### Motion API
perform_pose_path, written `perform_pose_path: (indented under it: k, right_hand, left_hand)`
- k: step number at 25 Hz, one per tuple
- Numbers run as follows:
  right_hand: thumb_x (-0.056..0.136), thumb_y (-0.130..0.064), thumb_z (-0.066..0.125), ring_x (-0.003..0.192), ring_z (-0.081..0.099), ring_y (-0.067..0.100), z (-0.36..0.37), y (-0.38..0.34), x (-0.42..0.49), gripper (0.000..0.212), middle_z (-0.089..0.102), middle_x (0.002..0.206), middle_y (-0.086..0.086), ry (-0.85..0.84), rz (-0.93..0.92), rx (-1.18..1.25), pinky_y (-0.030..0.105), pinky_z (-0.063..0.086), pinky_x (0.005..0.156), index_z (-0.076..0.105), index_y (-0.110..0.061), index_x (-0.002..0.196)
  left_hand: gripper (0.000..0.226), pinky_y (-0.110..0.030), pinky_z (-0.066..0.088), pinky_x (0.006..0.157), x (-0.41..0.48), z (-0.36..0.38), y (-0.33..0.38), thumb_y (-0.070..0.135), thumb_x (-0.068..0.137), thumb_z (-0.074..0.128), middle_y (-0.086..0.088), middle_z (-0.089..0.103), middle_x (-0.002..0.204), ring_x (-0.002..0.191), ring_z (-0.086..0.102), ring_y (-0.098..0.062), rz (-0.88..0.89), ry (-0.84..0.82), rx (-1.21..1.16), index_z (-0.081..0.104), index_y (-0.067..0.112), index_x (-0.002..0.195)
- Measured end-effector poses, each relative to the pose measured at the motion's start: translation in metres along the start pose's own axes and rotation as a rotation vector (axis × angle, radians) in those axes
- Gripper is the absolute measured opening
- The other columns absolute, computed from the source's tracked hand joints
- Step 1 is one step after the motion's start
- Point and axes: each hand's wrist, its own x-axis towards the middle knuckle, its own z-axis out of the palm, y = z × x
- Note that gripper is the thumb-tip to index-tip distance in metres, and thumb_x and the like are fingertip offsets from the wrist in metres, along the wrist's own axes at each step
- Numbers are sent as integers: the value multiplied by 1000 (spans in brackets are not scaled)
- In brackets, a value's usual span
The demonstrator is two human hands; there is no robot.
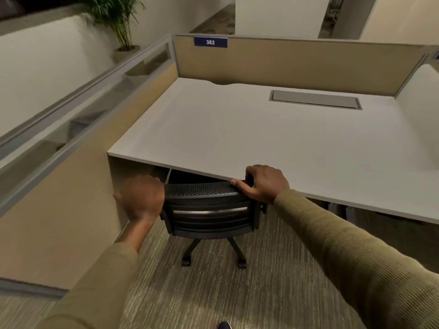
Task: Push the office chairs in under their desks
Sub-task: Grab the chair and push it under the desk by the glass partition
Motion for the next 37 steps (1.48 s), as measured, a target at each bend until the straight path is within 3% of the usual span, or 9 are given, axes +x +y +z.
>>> perform_pose_path:
  k: [8,12,14,16,19,22,24,27,37]
  right_hand:
    - [84,-86,31,68,54,12,6,-17,15,64,57,76,-8,2,92,-13,31,45,58,55,-27,79]
    - [91,-77,30,69,56,15,8,-24,5,60,59,77,-7,54,168,-32,28,34,56,61,-26,84]
    - [95,-70,29,78,60,19,12,-30,-9,59,66,84,-4,130,204,-40,32,40,69,66,-24,92]
    - [99,-64,32,104,61,24,16,-33,-27,56,70,108,1,171,196,-15,39,41,95,67,-23,112]
    - [99,-62,35,148,28,28,16,-37,-65,67,40,157,7,124,210,59,47,21,122,42,-19,150]
    - [97,-64,35,154,10,27,12,-42,-113,76,14,168,7,101,219,86,49,14,125,21,-22,159]
    - [97,-66,33,154,8,27,11,-44,-155,78,9,168,8,65,258,97,50,12,125,16,-22,160]
    - [97,-68,29,155,3,26,11,-45,-222,80,3,169,8,-2,314,70,48,9,126,10,-22,161]
    - [99,-65,29,155,4,28,12,-49,-450,80,2,169,11,-55,544,39,48,8,126,7,-20,161]
  left_hand:
    - [40,-46,32,83,33,8,-16,41,92,39,-5,67,79,97,57,-34,50,14,-16,64,16,74]
    - [40,-47,32,85,32,10,-21,42,93,39,-6,68,82,99,56,-33,65,12,-39,65,16,76]
    - [40,-48,33,86,30,11,-23,43,94,40,-7,68,84,101,56,-33,75,8,-46,65,16,77]
    - [43,-50,34,89,29,11,-24,45,95,40,-10,69,90,104,55,-35,80,-2,-42,65,14,80]
    - [54,-55,34,94,27,7,-26,54,96,36,-17,66,108,113,51,-39,105,-39,-7,67,10,89]
    - [66,-66,24,110,11,1,-27,62,95,32,-22,47,146,141,33,-41,118,-102,-11,58,9,126]
    - [78,-65,9,119,-24,-2,-24,65,94,31,-19,23,165,154,11,-38,135,-137,-26,35,13,152]
    - [89,-60,-4,122,-95,-4,-14,68,92,28,-14,-4,171,157,-5,-34,193,-235,-38,9,18,163]
    - [92,-59,-1,124,-341,-5,50,72,90,21,-13,-1,171,158,-3,-31,610,-623,42,12,17,163]
